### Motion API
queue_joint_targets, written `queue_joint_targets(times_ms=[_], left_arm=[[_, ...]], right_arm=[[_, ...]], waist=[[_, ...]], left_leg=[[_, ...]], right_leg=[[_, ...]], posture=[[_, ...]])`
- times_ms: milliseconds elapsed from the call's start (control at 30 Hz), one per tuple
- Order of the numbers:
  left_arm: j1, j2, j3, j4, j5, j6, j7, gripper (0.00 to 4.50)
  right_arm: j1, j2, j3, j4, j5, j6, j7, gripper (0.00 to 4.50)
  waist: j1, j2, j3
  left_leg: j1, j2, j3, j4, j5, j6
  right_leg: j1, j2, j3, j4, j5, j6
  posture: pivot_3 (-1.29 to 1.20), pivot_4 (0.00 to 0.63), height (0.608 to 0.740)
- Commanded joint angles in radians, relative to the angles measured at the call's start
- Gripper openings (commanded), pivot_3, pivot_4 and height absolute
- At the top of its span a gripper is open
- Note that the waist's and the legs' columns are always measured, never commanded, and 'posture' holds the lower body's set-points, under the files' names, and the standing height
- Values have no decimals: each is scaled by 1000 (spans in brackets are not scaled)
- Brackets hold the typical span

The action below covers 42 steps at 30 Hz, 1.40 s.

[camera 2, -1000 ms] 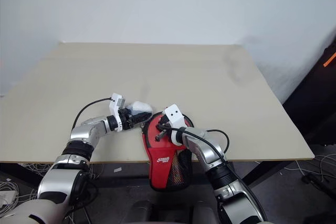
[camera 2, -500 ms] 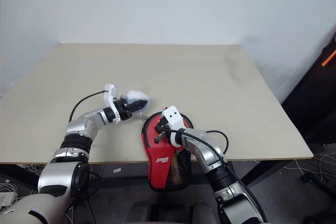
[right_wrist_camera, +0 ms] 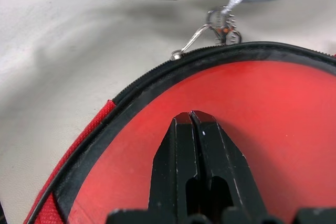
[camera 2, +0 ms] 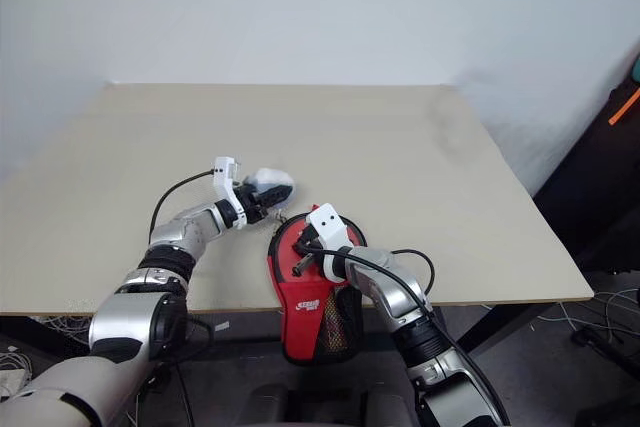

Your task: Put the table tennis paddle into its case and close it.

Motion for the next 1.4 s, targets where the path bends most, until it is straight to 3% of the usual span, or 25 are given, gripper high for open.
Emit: queue_joint_targets(times_ms=[33, 433, 967, 1100, 1267, 1400], left_arm=[[-84, -12, 12, 31, 13, -58, 23, 2273], [-190, -63, 26, 145, 34, -127, 77, 2273], [-294, -189, 15, 226, 129, -210, 180, 2273], [-286, -208, -12, 227, 174, -215, 137, 2273], [-208, -201, -188, 214, 337, -317, -53, 2273], [-167, -186, -256, 208, 392, -364, -163, 2273]], right_arm=[[22, -14, 16, 17, -15, 37, 4, 0], [8, -9, 3, 160, -60, -151, 6, 0], [23, -14, 19, 149, -87, -157, 28, 0], [28, -12, 21, 143, -87, -155, 25, 0], [29, -15, 17, 142, -87, -154, 27, 0], [29, -15, 17, 142, -89, -154, 29, 0]], waist=[[0, 0, 0], [0, 0, 0], [1, -1, 0], [1, 0, 0], [0, 1, -1], [1, 1, -1]], left_leg=[[0, 0, 0, 0, 0, 0], [2, 0, 0, 0, 0, 0], [5, 0, 0, 0, 0, 0], [5, 0, 0, -1, 0, 0], [5, -1, 0, -1, 0, 0], [5, -1, 0, -1, 0, 0]], right_leg=[[0, 0, 0, 0, 0, 0], [2, 0, 0, 0, 0, 0], [6, 0, 0, -1, -2, 4], [6, 0, 0, -1, -3, 4], [6, 0, 0, -2, -2, 4], [6, 0, 0, -2, -2, 3]], posture=[[0, 0, 740], [0, 0, 740], [0, 0, 740], [0, 0, 740], [0, 0, 740], [0, 0, 740]])
